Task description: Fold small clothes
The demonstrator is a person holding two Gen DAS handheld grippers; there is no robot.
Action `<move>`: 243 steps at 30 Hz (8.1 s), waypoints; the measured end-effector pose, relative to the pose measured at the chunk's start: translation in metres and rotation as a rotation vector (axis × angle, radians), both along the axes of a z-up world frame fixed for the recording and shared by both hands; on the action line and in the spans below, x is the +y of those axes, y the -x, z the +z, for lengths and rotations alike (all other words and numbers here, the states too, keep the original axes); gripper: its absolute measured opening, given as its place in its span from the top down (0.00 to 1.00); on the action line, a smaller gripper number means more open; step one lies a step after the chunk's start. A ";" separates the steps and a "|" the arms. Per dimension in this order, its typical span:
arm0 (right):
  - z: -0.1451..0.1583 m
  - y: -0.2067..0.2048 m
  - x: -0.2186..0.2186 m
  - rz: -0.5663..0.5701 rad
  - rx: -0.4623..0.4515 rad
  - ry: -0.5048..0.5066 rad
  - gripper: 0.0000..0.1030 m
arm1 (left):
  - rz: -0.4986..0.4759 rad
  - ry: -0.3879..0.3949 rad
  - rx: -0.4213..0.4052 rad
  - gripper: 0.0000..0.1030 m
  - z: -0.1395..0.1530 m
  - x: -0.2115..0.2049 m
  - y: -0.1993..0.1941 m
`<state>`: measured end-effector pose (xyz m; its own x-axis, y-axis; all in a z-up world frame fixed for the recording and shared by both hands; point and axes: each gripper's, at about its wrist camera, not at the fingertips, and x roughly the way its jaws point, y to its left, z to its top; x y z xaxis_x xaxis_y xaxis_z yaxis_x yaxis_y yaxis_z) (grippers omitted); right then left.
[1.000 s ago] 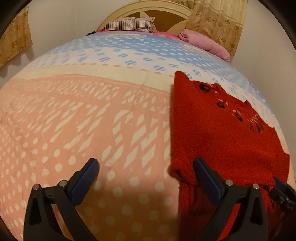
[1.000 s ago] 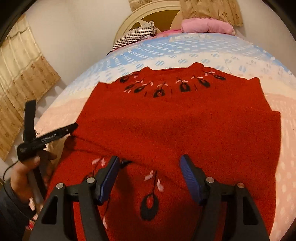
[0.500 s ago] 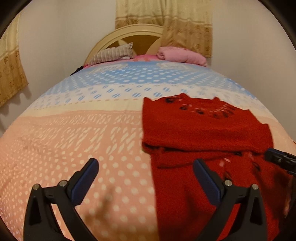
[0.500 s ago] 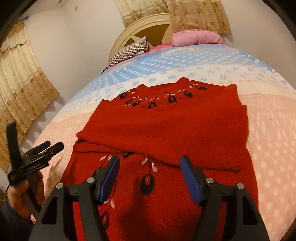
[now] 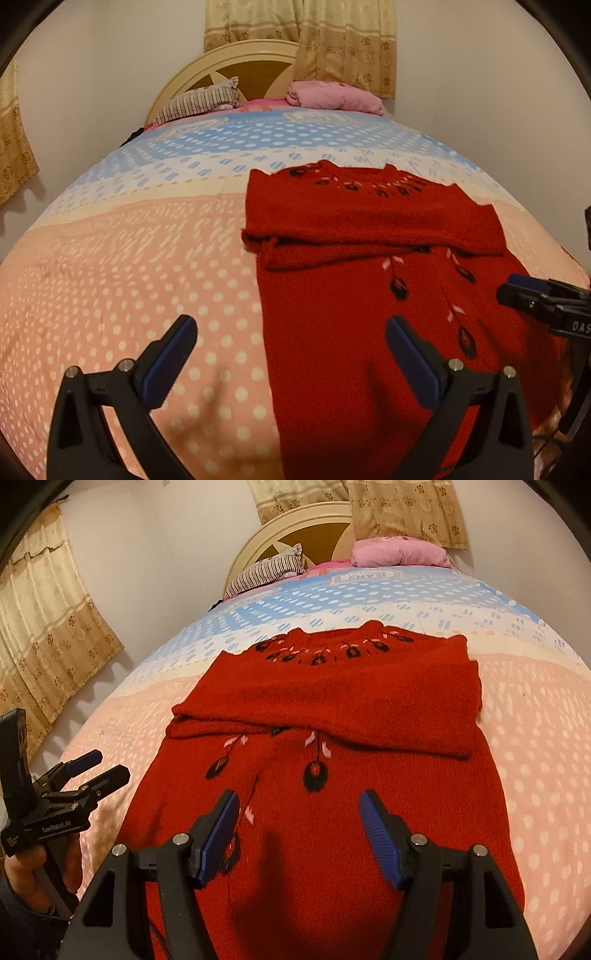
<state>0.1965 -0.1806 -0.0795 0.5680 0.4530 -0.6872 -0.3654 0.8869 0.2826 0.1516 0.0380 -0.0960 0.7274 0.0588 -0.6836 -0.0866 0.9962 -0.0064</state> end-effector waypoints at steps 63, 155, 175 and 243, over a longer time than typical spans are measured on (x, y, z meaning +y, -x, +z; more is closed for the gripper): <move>-0.003 0.115 -0.119 -0.143 0.056 0.059 0.33 | -0.118 0.431 0.198 0.94 -0.055 0.018 0.108; 0.095 0.018 -0.151 -0.114 -0.087 -0.395 0.93 | -0.137 0.511 -0.095 0.97 0.051 0.075 -0.007; 0.126 -0.084 -0.124 -0.156 -0.118 -0.298 0.93 | -0.052 0.436 -0.120 0.98 0.074 0.086 -0.120; 0.029 -0.094 -0.083 -0.174 -0.030 0.087 0.56 | 0.155 0.073 0.075 0.07 -0.042 0.083 -0.132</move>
